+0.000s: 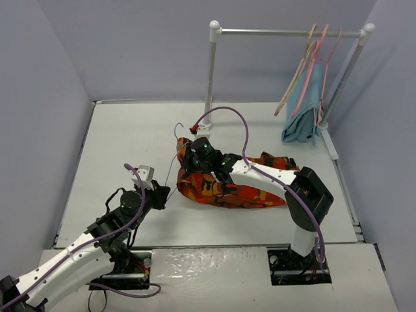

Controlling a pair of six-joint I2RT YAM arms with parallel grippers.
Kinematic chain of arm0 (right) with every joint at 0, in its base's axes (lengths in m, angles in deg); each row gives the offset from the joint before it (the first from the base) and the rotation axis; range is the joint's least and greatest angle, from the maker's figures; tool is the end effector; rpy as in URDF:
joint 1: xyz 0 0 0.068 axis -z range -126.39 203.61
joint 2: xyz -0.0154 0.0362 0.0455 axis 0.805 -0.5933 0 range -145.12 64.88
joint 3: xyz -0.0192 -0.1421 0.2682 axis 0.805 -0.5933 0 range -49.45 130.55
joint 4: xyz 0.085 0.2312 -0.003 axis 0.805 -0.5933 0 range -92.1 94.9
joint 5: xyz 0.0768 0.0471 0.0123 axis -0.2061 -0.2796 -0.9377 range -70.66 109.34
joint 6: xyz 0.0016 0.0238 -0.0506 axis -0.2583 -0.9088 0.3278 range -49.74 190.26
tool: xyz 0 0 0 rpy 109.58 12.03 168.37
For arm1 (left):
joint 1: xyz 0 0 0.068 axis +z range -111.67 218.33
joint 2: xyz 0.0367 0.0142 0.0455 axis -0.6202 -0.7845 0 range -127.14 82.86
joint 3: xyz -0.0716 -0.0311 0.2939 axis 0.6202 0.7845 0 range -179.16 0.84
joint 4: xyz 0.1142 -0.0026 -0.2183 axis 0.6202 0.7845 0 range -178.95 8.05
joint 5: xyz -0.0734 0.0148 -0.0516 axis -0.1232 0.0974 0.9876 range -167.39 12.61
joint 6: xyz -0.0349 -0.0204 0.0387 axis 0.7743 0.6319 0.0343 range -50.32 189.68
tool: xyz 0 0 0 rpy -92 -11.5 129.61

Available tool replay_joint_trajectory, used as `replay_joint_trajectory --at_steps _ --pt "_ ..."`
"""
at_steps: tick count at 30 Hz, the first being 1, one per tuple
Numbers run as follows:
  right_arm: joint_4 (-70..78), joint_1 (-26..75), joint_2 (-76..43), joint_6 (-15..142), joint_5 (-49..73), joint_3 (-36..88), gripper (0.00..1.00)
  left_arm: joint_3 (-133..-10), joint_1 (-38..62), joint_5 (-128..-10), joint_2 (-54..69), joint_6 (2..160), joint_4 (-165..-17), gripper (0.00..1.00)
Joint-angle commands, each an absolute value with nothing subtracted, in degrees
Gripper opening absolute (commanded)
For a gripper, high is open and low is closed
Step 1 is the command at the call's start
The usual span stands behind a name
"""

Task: Place the trousers on the hanger
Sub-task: Place trousers on hanger

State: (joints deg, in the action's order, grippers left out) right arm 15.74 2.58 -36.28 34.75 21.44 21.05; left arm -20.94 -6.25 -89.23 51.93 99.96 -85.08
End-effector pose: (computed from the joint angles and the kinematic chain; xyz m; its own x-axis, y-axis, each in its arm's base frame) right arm 0.2595 0.3184 0.3010 -0.6123 0.1661 -0.7730 -0.4910 0.6865 0.5364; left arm 0.0841 -0.0717 0.2633 -0.4133 -0.2858 -0.8646 0.3895 0.8028 -0.4515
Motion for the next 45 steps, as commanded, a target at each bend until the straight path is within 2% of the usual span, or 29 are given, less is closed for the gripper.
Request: replay_joint_trajectory --at_steps 1,4,6,7,8,13,17,23,29,36,43,45 --pt "32.21 2.38 -35.82 29.93 19.88 21.59 0.0 -22.38 -7.15 -87.31 49.01 101.17 -93.33 0.0" --pt "34.35 2.23 -36.35 28.99 19.95 20.77 0.04 -21.92 -7.64 -87.41 48.33 101.29 -95.08 0.0" --pt "35.04 2.51 -37.45 28.65 19.88 20.7 0.21 -21.85 -7.64 -87.41 47.78 101.7 -95.56 0.0" --pt "34.64 2.61 -38.16 28.91 19.87 21.3 0.33 -21.72 -7.7 -87.6 47.76 101.88 -95.56 0.0" --pt "33.43 2.72 -38.39 29.77 18.73 21.79 0.4 -21.44 -7.68 -87.9 47.97 102.07 -95.59 0.0" --pt "25.34 3.07 -35.7 34.89 16.62 22.56 0.62 -20.56 -7.64 -89.55 49.07 102.42 -95.2 0.0" --pt "21.3 3.69 -30.82 38.11 15.8 20.57 0.64 -20.08 -7.64 -89.61 48.56 102.81 -95.9 0.0" --pt "17.72 3.78 -25.82 40.95 12.67 16.59 0.44 -19.74 -7.73 -88.52 45.9 103.25 -98.71 0.0" --pt "16.33 3.86 -19.94 42.45 16.12 17.4 0.5 -20.68 -7.8 -89.06 43.87 103.74 -100.28 0.0" --pt "14.38 3.3 -25.73 36.26 24.9 24.06 0.58 -21.52 -7.83 -89.59 42.14 103.78 -100.95 0.0" --pt "14.93 1.5 -32.8 39.69 32.26 30.65 0.59 -21.84 -8.43 -89.88 40.94 103.51 -101.69 0.0" --pt "15.73 1.83 -34.29 42.65 32.44 31.81 0.56 -22.0 -8.52 -90.11 41.09 103.13 -101.53 0.0"
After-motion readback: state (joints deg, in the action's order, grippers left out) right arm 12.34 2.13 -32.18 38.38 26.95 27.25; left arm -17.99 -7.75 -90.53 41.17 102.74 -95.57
